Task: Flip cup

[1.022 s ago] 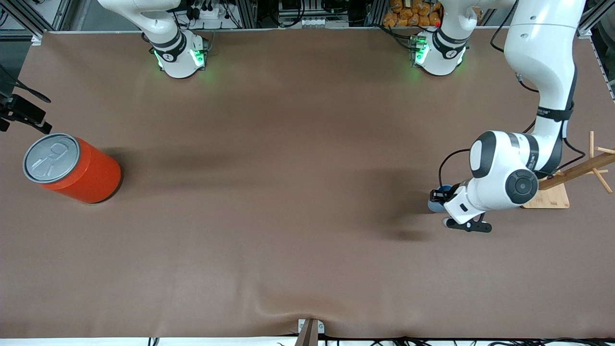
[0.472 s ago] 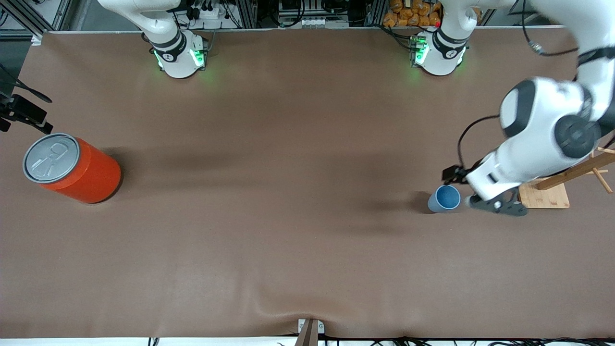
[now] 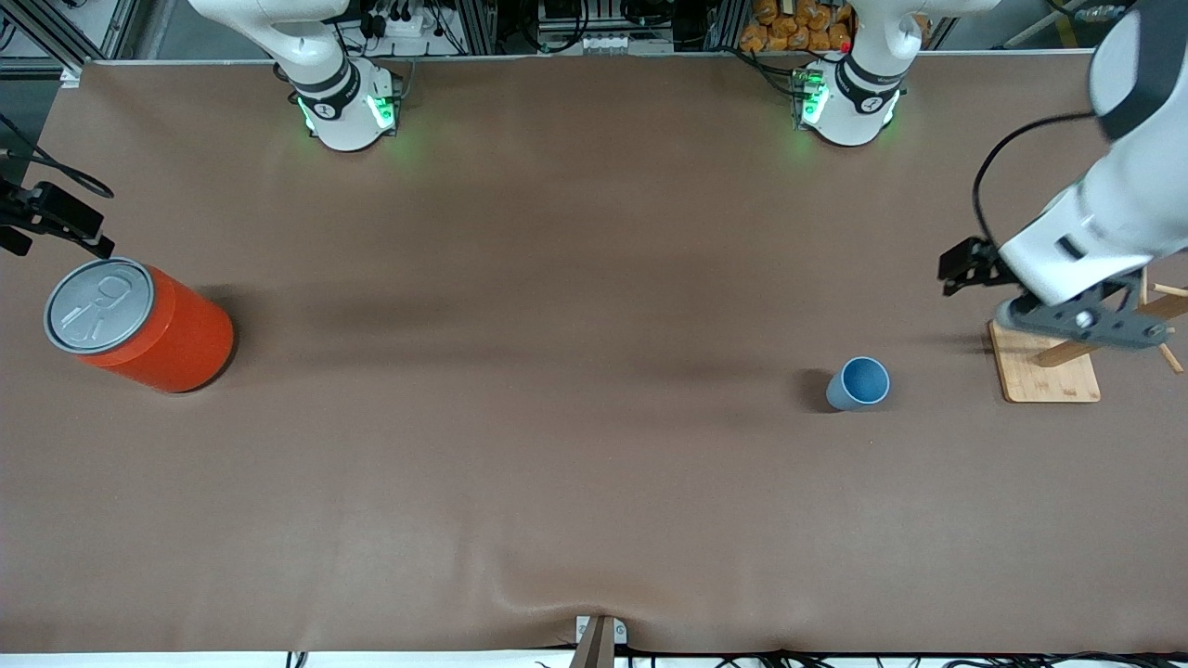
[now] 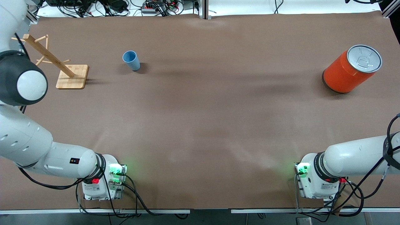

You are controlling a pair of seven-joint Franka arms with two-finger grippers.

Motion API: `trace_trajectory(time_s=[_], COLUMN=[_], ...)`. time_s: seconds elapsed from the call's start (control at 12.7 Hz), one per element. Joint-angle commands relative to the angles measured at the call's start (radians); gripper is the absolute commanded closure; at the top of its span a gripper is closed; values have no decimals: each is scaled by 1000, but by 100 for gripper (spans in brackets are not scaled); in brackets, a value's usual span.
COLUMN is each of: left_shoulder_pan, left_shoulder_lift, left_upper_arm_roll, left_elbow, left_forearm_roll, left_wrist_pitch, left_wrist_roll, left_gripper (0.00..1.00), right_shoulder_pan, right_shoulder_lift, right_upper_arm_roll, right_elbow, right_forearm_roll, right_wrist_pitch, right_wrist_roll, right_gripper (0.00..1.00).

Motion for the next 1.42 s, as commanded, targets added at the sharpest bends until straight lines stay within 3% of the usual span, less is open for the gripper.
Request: trace_trajectory(time_s=[0.0,0.31,0.71,0.94,1.34], left_shoulder_pan=[8,11,9,11,45], left_shoulder_lift=[-93,-223,-312,-401,-374], left_upper_arm_roll=[5,5,-2,-2,5], left_elbow=[-10,-89,-153,-286,-296], left_forearm_roll=[-12,-72,-69,-63,-72], left_wrist_pitch=[-82,-137,-129,-33,-13], left_wrist_roll=[-36,-147,-218,-205,-200], left_gripper=[0,0,0,0,0], right_shoulder_pan=[-20,-18,-18,-16,-12], right_shoulder_lift=[5,5,5,5,3], right_upper_arm_roll=[14,11,5,4,14], right_elbow=[16,16,14,14,8], right_forearm_roll=[-3,-3,-3,-3,-4], right_wrist_pitch=[-14,-14,-14,-14,-17], right_wrist_roll=[-12,-12,-12,-12,-13], right_gripper=[0,0,0,0,0])
